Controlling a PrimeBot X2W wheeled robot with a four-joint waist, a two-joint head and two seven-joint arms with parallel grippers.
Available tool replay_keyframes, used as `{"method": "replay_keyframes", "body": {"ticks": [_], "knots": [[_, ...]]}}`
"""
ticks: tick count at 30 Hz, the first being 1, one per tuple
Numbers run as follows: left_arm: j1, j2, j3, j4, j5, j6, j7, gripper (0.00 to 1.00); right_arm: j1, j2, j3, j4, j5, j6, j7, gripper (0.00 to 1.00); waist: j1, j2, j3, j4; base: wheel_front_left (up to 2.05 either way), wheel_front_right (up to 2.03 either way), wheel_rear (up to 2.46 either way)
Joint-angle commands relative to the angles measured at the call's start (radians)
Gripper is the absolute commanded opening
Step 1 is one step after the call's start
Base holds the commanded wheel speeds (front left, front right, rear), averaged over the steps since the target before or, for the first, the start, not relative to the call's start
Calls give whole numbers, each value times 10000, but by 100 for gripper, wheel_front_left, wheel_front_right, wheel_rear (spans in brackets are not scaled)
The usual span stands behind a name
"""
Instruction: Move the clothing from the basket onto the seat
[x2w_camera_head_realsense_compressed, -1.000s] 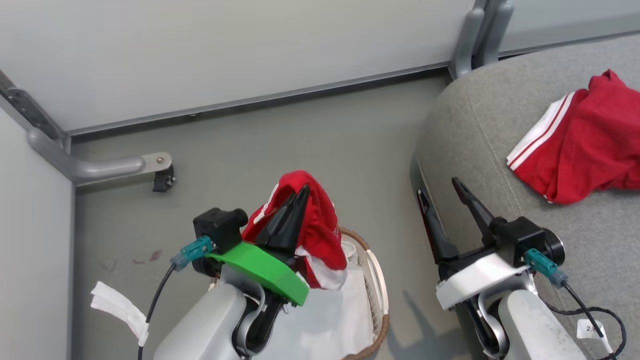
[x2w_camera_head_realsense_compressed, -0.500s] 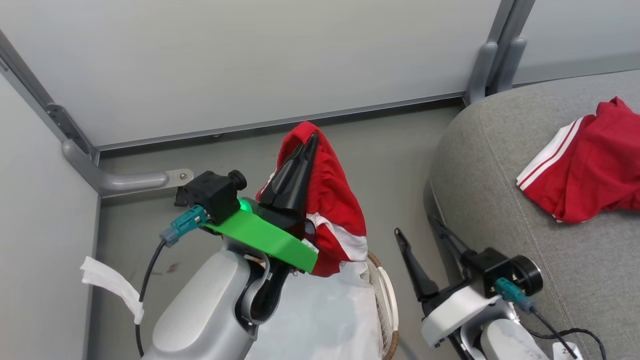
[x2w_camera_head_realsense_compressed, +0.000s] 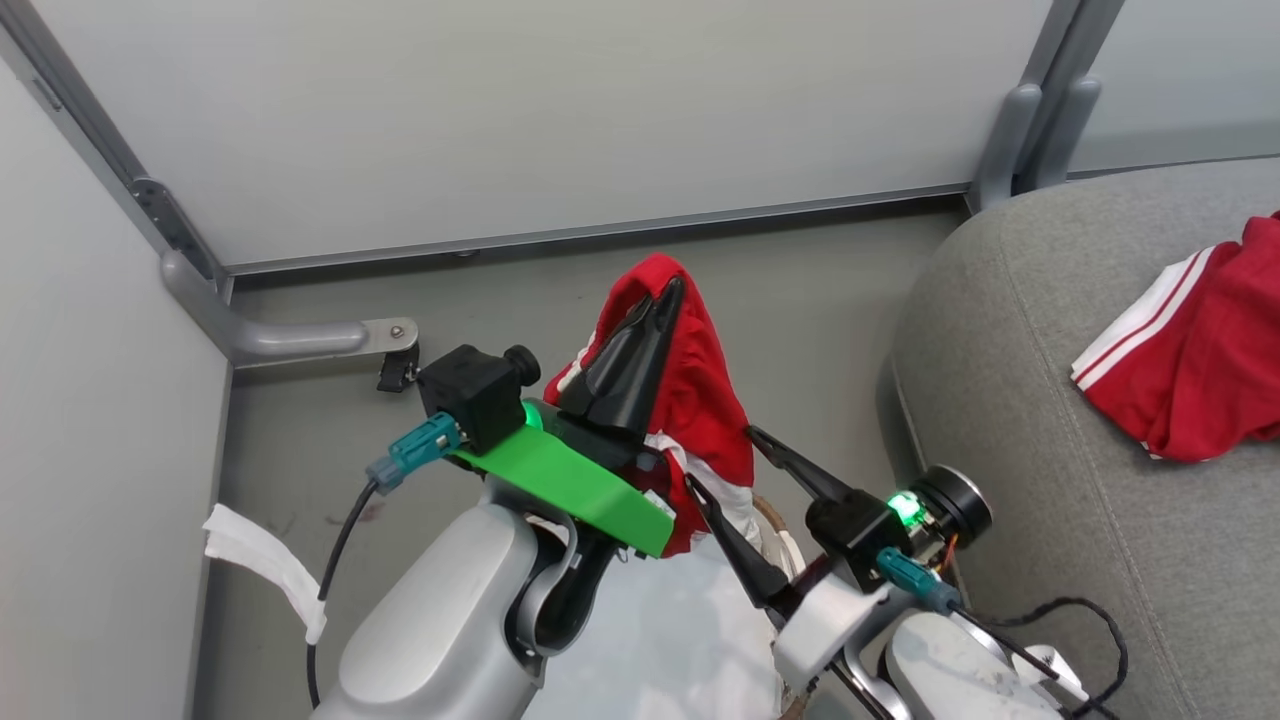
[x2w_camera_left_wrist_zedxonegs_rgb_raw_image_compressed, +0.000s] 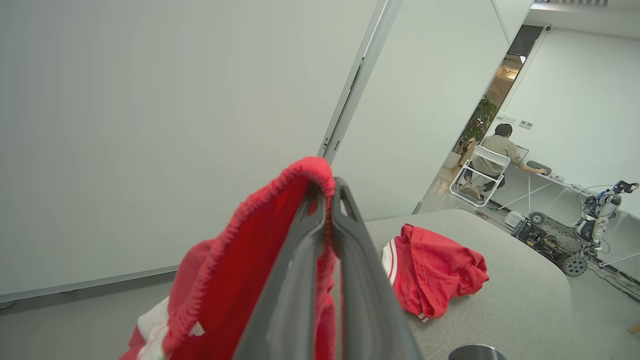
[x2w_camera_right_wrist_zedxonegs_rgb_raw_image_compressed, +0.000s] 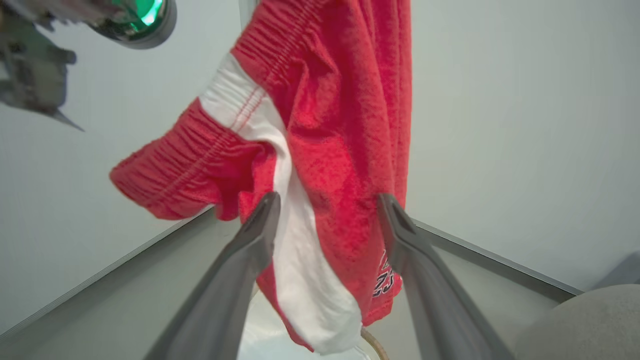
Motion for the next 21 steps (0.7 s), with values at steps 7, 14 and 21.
{"method": "replay_keyframes", "body": {"ticks": [7,14,21], "knots": [[-287,-110,-406,-4,-63,-45,-5,0,-732,46,498,946,-459,-14,-1,100,0,0,21,338,0,0,0],[-448,-202,-874,-38,-180,-45,-3,0,-978,95,197,2028,-791,-14,-1,100,0,0,65,659,0,0,0],[-606,-251,-1282,-87,-284,-45,-4,0,-993,91,45,2839,-628,-14,-1,100,0,0,83,970,0,0,0]]}}
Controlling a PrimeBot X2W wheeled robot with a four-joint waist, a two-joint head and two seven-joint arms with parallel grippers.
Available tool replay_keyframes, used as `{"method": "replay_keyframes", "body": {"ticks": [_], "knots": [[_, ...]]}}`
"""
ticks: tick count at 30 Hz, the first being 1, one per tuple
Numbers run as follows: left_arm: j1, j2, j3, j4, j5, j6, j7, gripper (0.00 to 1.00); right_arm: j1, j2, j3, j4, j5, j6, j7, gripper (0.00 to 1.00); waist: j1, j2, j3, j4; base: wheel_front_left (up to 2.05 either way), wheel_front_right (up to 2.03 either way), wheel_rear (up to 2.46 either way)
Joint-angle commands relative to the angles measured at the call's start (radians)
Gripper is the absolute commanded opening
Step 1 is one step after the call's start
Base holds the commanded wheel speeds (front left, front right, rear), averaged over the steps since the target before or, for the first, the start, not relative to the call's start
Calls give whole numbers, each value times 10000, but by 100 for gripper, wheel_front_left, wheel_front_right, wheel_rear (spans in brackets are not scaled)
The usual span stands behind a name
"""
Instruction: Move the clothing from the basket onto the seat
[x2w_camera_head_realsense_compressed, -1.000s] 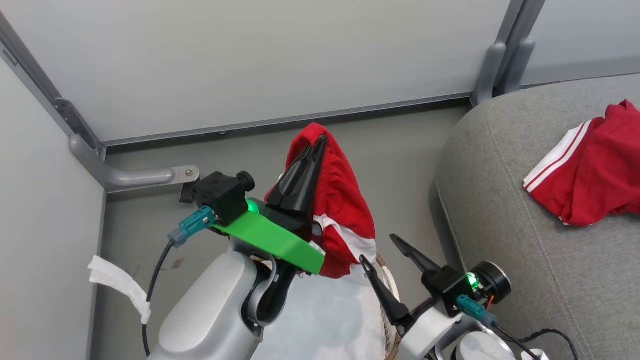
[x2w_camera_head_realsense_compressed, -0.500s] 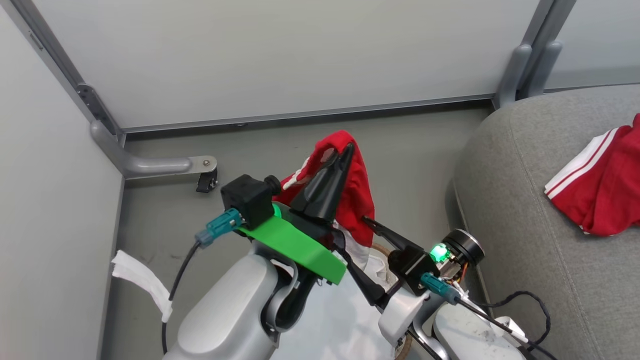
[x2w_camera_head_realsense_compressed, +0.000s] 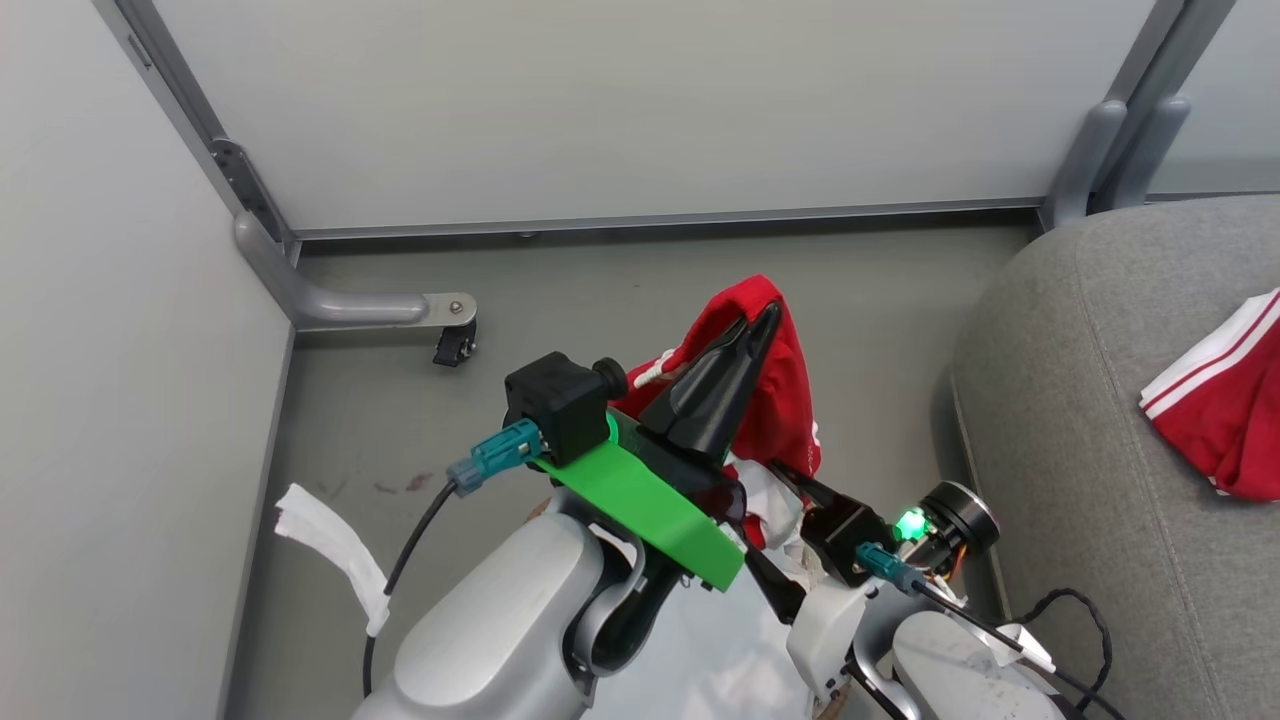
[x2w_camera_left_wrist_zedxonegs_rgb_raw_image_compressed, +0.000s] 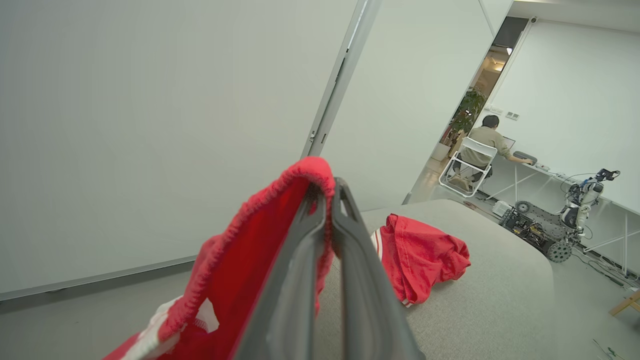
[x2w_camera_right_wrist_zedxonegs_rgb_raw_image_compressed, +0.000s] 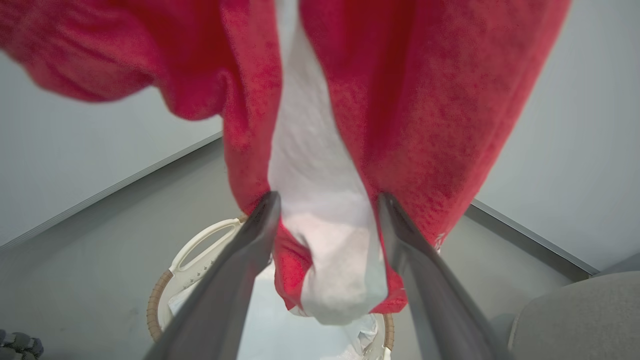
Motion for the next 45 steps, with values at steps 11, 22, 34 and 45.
{"method": "replay_keyframes", "body": {"ticks": [11,22,34,45], "knots": [[-371,-42,-443,-115,-178,-46,-5,0,-479,-38,-360,769,-147,-14,-1,100,0,0,161,426,0,0,0],[-607,-52,-917,-284,-312,-46,-7,0,-849,-40,-580,1175,-445,-14,-2,77,0,0,320,653,0,0,0],[-639,-52,-973,-157,-287,-46,-5,0,-968,-38,-921,1408,-157,-14,-2,0,0,0,364,726,0,0,0],[-354,21,-508,569,322,-46,-5,100,-456,-39,-1369,387,93,-14,-1,0,0,0,433,53,0,0,0]]}}
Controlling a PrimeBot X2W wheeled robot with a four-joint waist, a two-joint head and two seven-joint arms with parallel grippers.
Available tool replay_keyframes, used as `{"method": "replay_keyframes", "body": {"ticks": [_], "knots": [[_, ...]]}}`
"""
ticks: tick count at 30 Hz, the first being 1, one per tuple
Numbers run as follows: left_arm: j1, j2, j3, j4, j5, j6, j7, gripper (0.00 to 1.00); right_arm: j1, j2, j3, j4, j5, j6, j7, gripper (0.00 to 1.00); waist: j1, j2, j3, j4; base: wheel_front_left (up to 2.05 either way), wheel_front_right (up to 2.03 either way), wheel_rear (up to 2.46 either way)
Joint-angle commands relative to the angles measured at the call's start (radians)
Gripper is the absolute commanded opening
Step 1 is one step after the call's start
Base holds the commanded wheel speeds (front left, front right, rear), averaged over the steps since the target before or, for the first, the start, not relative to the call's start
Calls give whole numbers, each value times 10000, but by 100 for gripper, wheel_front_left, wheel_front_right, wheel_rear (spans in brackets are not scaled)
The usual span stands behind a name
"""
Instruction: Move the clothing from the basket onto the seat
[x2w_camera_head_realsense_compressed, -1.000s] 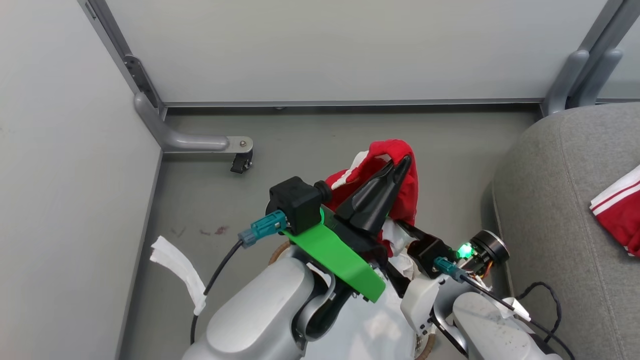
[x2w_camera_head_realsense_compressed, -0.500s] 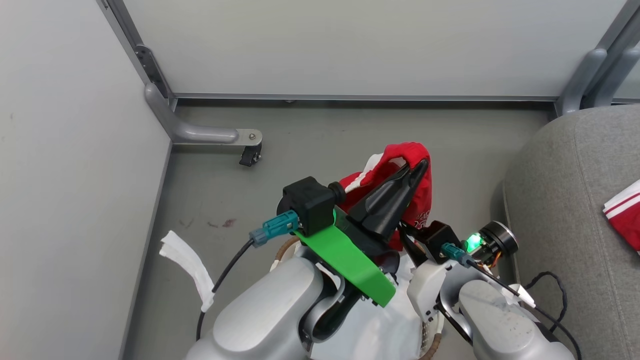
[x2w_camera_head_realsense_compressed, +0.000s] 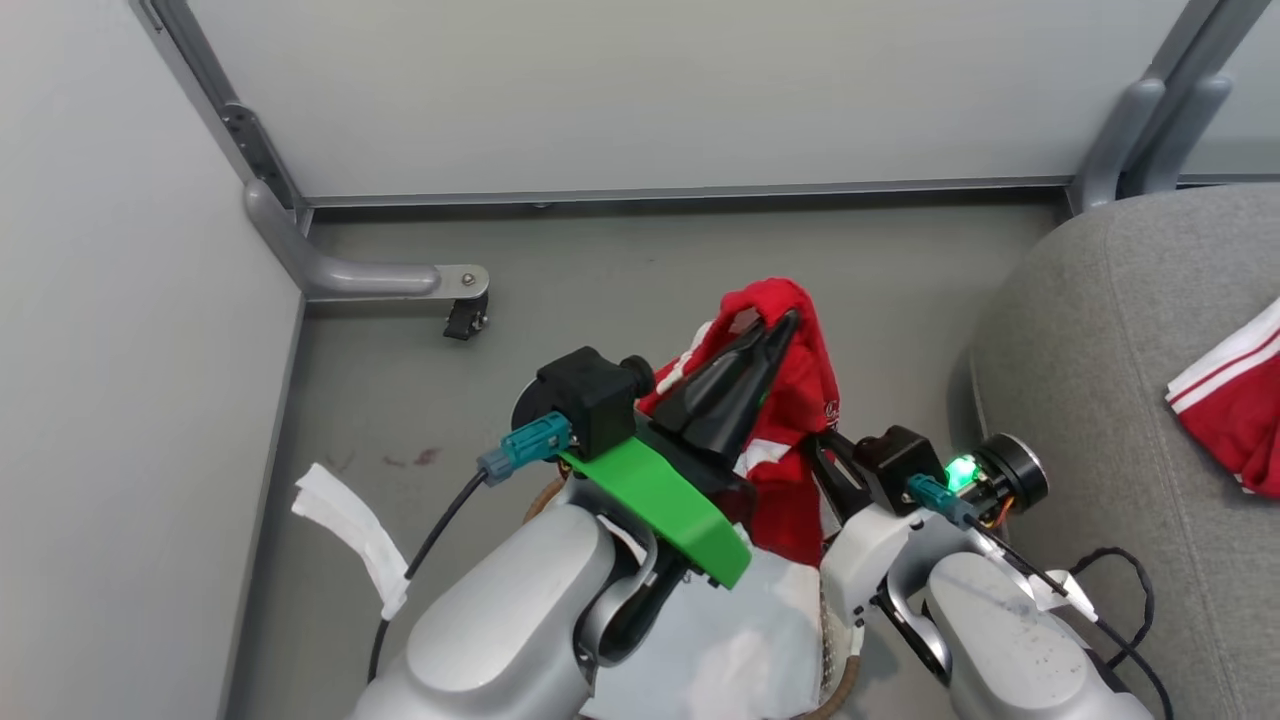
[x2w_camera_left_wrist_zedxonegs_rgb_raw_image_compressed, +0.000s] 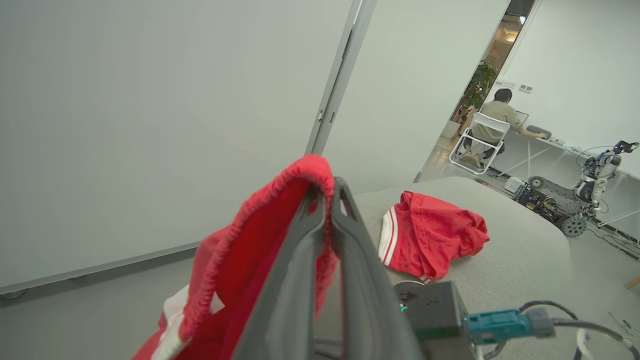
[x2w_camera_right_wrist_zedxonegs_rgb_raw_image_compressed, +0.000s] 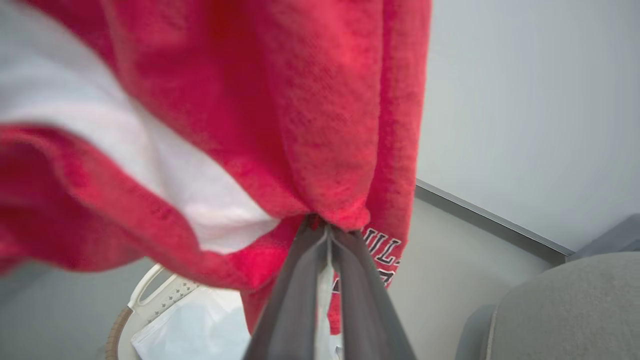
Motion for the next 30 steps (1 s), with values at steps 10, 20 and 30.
{"method": "replay_keyframes", "body": {"ticks": [10,20,30], "knots": [[709,422,985,781,927,-46,2,100,1174,-43,-1124,-2186,460,-14,-1,0,0,-1,94,-2066,0,0,0],[1395,660,1709,1267,1370,-46,0,100,1966,-39,-2296,-3945,774,-14,-1,0,0,-1,59,-4454,0,0,0],[1793,740,1984,1390,1487,-45,-1,100,2297,-37,-2820,-4781,1101,-14,-2,0,0,-1,132,-6314,0,0,0]]}}
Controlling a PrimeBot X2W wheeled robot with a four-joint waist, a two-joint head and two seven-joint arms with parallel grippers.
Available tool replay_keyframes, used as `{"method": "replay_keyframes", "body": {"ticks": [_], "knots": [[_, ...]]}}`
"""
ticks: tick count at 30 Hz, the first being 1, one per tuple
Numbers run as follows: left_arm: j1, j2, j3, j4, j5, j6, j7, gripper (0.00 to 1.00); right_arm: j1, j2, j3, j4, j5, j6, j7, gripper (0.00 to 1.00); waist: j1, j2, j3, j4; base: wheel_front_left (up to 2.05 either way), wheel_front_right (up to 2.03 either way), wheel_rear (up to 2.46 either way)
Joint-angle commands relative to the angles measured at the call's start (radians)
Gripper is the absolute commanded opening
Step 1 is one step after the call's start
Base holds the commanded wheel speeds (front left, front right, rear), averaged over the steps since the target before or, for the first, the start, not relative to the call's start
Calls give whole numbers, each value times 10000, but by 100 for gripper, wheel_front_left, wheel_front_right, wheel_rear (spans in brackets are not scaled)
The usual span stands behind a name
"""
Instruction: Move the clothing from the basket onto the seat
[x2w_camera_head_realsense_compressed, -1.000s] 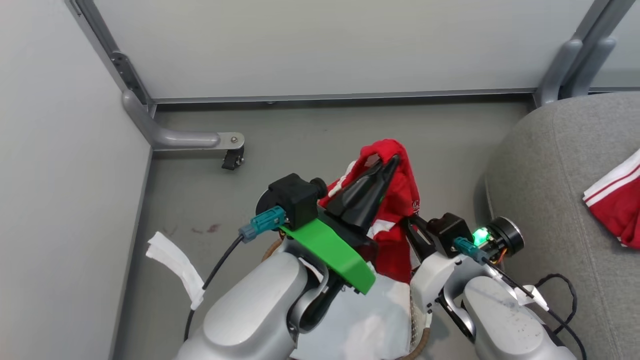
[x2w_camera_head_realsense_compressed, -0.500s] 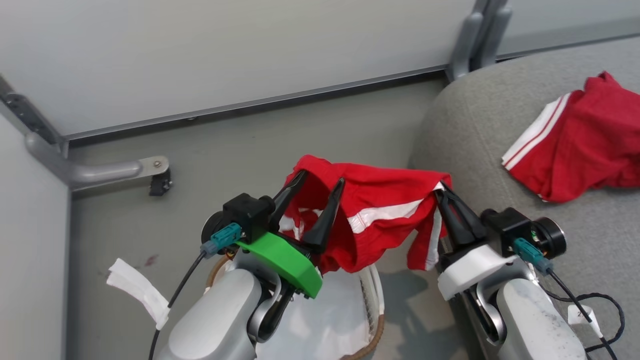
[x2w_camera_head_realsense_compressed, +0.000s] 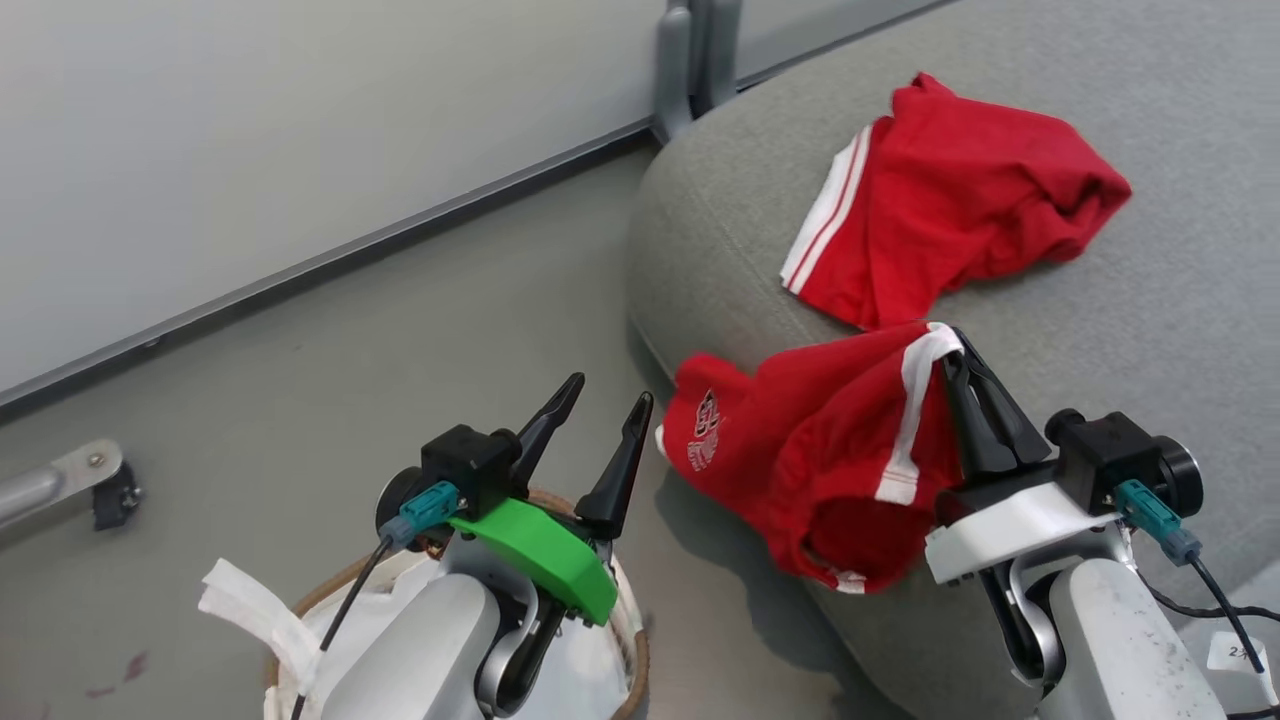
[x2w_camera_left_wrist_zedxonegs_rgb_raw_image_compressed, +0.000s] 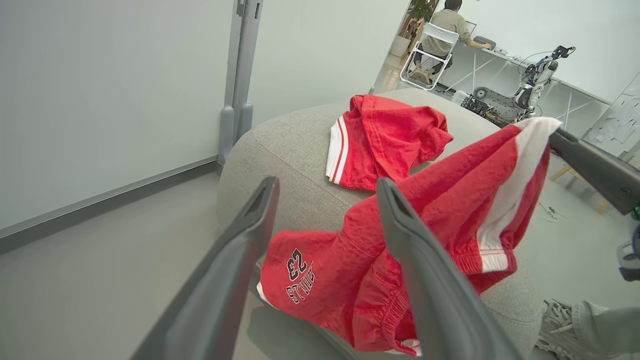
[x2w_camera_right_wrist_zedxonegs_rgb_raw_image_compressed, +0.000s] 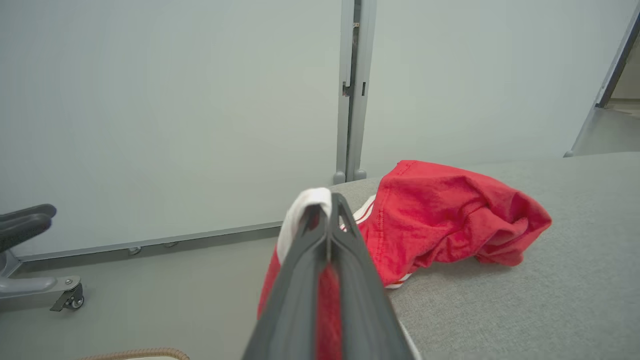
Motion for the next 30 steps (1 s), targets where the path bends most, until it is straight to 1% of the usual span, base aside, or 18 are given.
{"method": "replay_keyframes", "body": {"ticks": [1,2,5,10,14,15,17,20,23,24,27,30], "knots": [[143,133,108,0,61,-46,-1,100,134,-22,-36,-107,91,-14,-4,0,0,0,88,-1313,0,0,0],[161,127,84,8,102,-46,0,100,138,-28,-132,-202,67,-14,-4,0,0,0,135,-1436,0,0,0],[6,102,-8,42,172,-46,0,100,69,-21,-479,-496,-76,-14,-2,0,0,0,335,-1529,0,0,0],[-254,196,-180,48,219,-45,-1,100,-773,-67,-1017,-1034,-675,-14,-4,0,0,0,695,-1596,0,0,0],[-419,301,-242,-22,293,-46,-1,100,-2070,-799,-1077,-1337,-1041,-14,-4,0,0,0,1053,-1601,0,0,0],[-477,327,-257,-64,313,-45,0,100,-2527,-1096,-1030,-1357,-1189,-14,-2,0,0,0,1162,-1598,0,0,0],[-571,437,-252,-129,372,-45,-1,100,-3424,-1642,-998,-1278,-1444,-14,-2,0,0,0,1383,-1594,0,0,0],[-707,523,-347,-254,446,-46,0,100,-4828,-2304,-1316,-1047,-1725,-14,-4,0,0,0,1724,-1447,0,0,0],[-959,621,-530,-345,494,-45,0,100,-6109,-2928,-1428,-565,-1998,-14,-2,0,0,0,2102,-1137,0,0,0],[-1016,653,-565,-360,497,-45,-1,100,-6378,-3019,-1444,-460,-2122,-14,-2,0,0,0,2198,-1055,0,0,0],[-1334,689,-781,-435,513,-45,0,100,-7467,-3638,-1662,222,-2353,-14,-2,0,0,0,2617,-685,0,0,0],[-1628,743,-918,-548,526,-45,0,100,-8137,-3930,-1758,1031,-2604,-14,-2,0,0,0,3006,-359,0,0,0]]}}
